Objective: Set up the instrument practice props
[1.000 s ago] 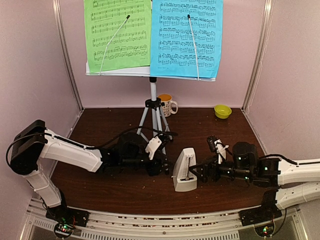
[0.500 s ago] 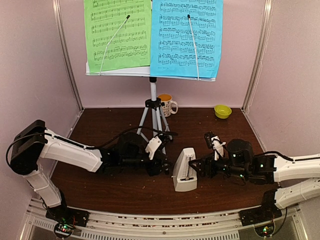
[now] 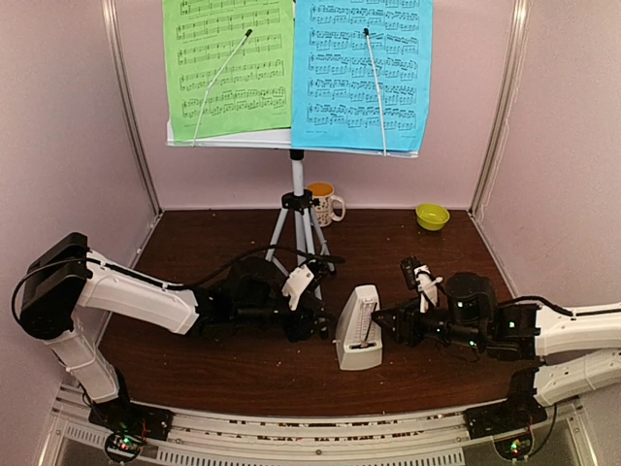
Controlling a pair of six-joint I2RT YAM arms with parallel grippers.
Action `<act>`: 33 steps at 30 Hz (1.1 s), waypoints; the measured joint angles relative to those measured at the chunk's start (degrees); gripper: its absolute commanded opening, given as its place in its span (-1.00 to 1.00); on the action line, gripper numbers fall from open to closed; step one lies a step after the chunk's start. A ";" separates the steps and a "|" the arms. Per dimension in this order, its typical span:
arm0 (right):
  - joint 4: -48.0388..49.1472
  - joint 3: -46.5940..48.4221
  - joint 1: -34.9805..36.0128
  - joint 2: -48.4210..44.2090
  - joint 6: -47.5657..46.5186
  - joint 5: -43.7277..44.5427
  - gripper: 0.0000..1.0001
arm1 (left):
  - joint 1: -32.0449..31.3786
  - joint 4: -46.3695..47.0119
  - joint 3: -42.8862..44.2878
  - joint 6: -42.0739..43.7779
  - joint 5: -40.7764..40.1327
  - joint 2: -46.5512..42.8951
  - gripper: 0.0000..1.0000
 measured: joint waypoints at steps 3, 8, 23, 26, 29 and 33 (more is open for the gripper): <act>-0.02 -1.01 0.00 -1.36 0.00 -0.02 0.05 | 0.00 0.00 0.00 0.00 0.00 0.00 -0.10; -0.04 -1.73 0.00 -2.05 0.11 -0.17 0.24 | 0.00 0.00 0.00 0.00 0.00 0.00 -0.10; 3.69 -7.32 0.00 1.60 0.46 -2.14 0.72 | 0.00 0.00 0.00 0.00 -0.02 0.00 -0.09; 5.60 -8.61 0.00 4.11 0.83 -2.69 0.73 | 0.00 0.00 -0.02 0.00 -0.02 0.00 -0.08; 7.82 -9.73 0.00 7.56 1.40 -3.15 0.73 | 0.00 0.00 -0.02 0.00 -0.04 -0.02 -0.08; 10.93 -10.73 0.00 11.91 2.01 -4.63 0.72 | 0.00 -0.02 -0.02 0.02 -0.09 -0.20 -0.08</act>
